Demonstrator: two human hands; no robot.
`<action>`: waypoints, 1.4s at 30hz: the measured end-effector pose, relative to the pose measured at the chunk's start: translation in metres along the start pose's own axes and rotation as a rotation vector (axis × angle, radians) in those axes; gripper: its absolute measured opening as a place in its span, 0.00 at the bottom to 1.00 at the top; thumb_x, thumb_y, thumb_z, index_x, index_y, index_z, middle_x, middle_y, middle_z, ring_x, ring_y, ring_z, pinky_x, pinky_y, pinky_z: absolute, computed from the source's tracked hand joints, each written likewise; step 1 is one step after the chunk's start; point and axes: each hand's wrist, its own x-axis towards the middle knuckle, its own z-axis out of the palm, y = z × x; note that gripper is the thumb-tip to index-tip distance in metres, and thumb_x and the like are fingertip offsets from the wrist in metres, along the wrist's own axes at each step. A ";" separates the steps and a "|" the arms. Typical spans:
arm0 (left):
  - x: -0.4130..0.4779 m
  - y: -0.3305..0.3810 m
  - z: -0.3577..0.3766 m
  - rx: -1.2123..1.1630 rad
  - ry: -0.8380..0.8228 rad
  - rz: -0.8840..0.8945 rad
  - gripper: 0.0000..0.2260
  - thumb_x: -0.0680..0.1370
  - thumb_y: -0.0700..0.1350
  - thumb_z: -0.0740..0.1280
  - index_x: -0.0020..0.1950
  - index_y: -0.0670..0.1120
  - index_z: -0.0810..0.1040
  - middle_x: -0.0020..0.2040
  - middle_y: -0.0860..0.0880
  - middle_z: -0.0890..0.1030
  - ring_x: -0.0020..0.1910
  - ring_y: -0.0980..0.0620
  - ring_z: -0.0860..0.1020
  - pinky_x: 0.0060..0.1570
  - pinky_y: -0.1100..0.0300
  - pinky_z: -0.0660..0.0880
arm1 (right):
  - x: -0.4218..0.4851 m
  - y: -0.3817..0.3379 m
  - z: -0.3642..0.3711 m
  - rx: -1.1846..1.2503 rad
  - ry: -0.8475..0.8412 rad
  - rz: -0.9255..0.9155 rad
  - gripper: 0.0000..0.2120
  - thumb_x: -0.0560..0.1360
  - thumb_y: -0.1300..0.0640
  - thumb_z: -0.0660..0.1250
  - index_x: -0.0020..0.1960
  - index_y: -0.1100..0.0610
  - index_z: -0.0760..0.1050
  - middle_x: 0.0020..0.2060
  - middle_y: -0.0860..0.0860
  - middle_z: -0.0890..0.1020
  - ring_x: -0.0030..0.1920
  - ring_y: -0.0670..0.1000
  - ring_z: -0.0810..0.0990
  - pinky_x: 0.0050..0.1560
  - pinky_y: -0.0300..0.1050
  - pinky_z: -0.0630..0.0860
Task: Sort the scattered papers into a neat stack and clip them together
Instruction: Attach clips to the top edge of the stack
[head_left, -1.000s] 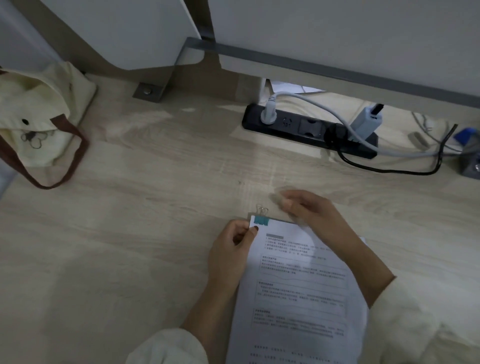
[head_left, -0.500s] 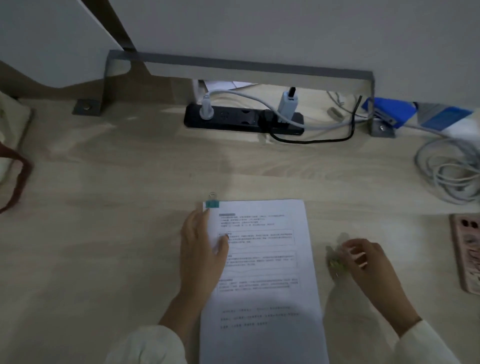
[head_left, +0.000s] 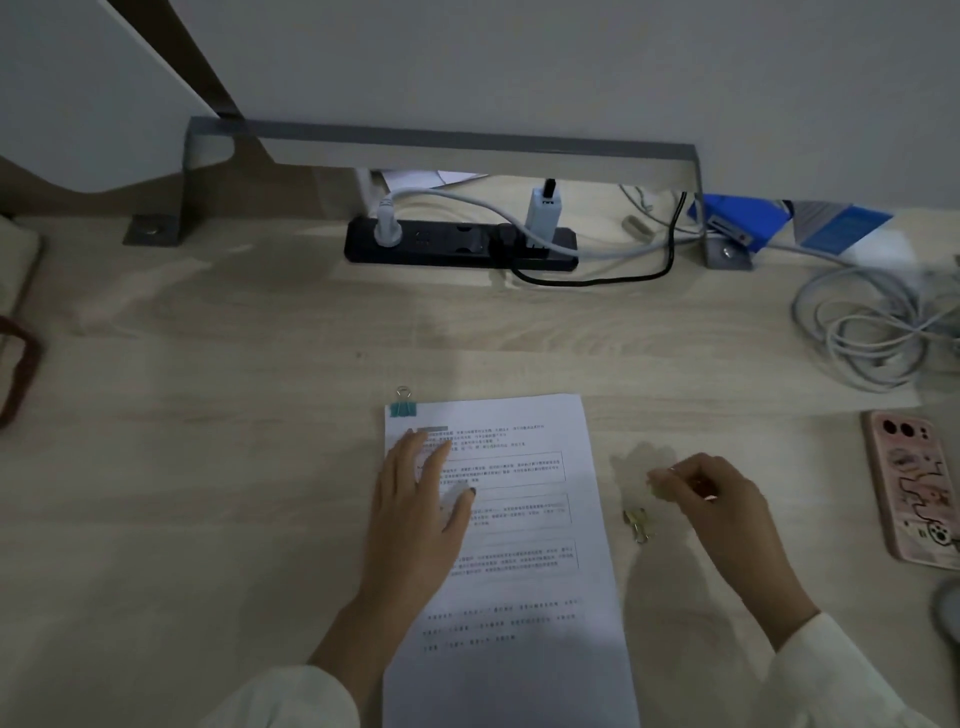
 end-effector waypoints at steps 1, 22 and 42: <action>0.002 0.010 -0.005 -0.091 -0.013 0.009 0.22 0.76 0.58 0.57 0.66 0.48 0.71 0.66 0.53 0.70 0.66 0.61 0.63 0.67 0.63 0.63 | 0.001 -0.011 0.002 0.075 -0.035 0.004 0.11 0.72 0.58 0.69 0.33 0.61 0.75 0.31 0.51 0.79 0.30 0.44 0.74 0.32 0.28 0.68; 0.067 0.027 -0.026 -0.329 -0.259 0.030 0.10 0.76 0.51 0.64 0.55 0.50 0.75 0.53 0.55 0.77 0.55 0.59 0.73 0.53 0.65 0.69 | 0.052 -0.086 0.066 0.379 -0.530 0.054 0.04 0.71 0.60 0.70 0.43 0.61 0.81 0.37 0.49 0.84 0.38 0.44 0.82 0.41 0.33 0.77; 0.139 0.010 -0.031 0.121 -0.633 -0.001 0.12 0.75 0.51 0.65 0.54 0.48 0.79 0.56 0.48 0.75 0.61 0.48 0.68 0.59 0.55 0.62 | 0.109 -0.097 0.097 0.033 -0.607 -0.313 0.04 0.70 0.62 0.71 0.41 0.63 0.78 0.39 0.57 0.82 0.40 0.50 0.78 0.44 0.39 0.74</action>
